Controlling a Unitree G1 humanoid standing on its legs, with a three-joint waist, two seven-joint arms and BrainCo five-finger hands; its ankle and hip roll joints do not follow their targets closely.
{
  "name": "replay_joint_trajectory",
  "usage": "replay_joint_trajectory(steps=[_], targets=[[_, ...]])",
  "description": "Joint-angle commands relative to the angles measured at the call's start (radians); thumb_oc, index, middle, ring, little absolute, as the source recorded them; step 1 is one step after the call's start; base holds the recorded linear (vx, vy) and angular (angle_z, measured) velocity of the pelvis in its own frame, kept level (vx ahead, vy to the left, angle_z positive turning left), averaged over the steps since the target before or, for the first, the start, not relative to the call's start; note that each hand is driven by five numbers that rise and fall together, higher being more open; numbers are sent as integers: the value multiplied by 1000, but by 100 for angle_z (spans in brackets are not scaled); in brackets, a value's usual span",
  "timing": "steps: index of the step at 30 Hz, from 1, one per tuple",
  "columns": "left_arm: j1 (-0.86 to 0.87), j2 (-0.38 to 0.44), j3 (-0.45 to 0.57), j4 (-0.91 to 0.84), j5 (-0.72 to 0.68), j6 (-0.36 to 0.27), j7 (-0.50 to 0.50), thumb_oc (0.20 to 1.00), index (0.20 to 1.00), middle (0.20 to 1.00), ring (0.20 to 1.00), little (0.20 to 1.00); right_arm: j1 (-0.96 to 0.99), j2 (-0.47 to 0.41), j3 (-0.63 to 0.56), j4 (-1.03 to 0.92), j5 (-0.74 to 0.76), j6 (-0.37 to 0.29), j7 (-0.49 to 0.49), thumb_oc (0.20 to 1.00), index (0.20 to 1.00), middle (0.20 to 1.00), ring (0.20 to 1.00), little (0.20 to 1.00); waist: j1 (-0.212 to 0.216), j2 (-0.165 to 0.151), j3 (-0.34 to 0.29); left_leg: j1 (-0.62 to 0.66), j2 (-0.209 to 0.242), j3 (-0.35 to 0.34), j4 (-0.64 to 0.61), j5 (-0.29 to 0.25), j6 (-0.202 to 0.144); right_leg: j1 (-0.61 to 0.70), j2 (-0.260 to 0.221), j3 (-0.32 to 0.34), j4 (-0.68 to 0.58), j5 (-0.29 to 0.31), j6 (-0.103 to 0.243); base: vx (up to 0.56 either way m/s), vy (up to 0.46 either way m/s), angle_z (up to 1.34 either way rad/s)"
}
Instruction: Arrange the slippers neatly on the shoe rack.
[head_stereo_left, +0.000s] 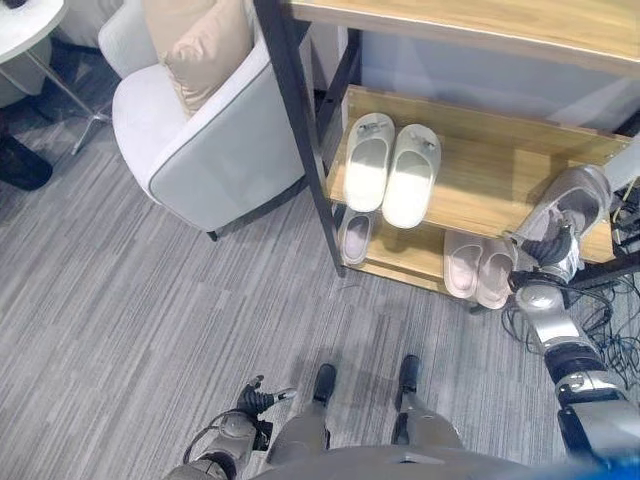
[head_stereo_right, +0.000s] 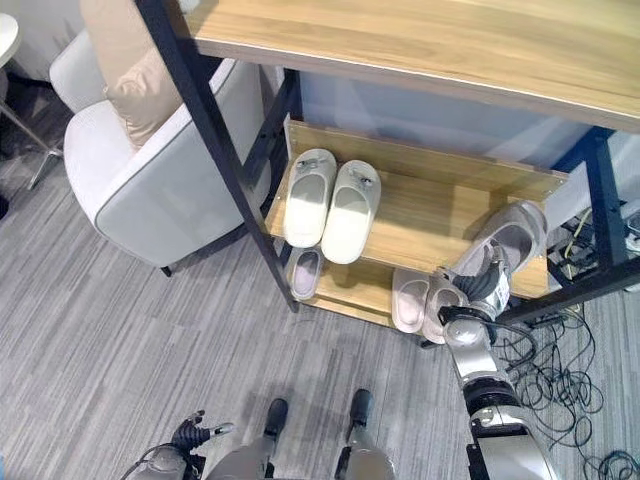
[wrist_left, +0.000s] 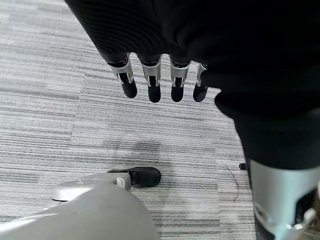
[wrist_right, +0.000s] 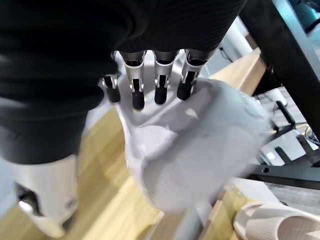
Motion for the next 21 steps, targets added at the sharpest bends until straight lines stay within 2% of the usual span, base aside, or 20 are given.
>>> replay_joint_trajectory(steps=[1,5,9,14,16,17,18,21], targets=[[-37,-2,21,87,23,3,16,1000,1000,1000,1000,1000,-31,-6,-17,-2,66,-20,14,1000,1000,1000,1000,1000,9,-28,5,-30,-18,30,4,-62,-13,125,-31,0,9,-140,95,0,0,0],[-40,0,18,86,16,5,21,1000,1000,1000,1000,1000,-44,5,-7,26,132,-41,43,1000,1000,1000,1000,1000,6,-30,5,-36,-18,35,4,-59,-14,119,-33,1,9,-136,95,0,0,0],[-34,1,13,98,12,7,20,1000,1000,1000,1000,1000,-106,27,47,35,254,-75,139,1000,1000,1000,1000,1000,5,-39,4,-33,-17,44,4,-58,-15,119,-33,5,9,-131,95,0,0,0],[-30,5,18,101,11,10,20,1000,1000,1000,1000,1000,-172,68,116,35,287,-88,198,1000,1000,1000,1000,1000,17,-49,8,-41,-16,48,4,-50,-18,113,-32,3,9,-127,93,0,6,0],[-31,9,29,99,7,12,21,1000,1000,1000,1000,1000,-166,74,145,5,255,-83,214,1000,1000,1000,1000,1000,20,-58,9,-40,-9,52,4,-49,-21,114,-26,1,9,-130,91,30,-40,1],[-32,8,43,97,13,12,25,1000,1000,1000,1000,1000,-132,58,122,-95,193,-102,178,1000,1000,1000,1000,1000,18,-58,10,-33,-5,54,4,-52,-21,118,-24,3,9,-132,91,75,-32,0],[-37,10,73,88,26,8,31,1000,1000,1000,1000,1000,-37,15,22,-274,64,-117,97,1000,1000,1000,1000,1000,10,-51,13,-31,-3,53,4,-55,-22,120,-23,2,9,-138,92,74,-21,5],[-34,-1,75,95,42,6,33,1000,1000,1000,1000,1000,17,16,-65,-355,51,-124,40,1000,1000,1000,1000,1000,4,-50,10,-33,-3,53,4,-59,-21,117,-22,6,9,-140,93,29,-14,0]])
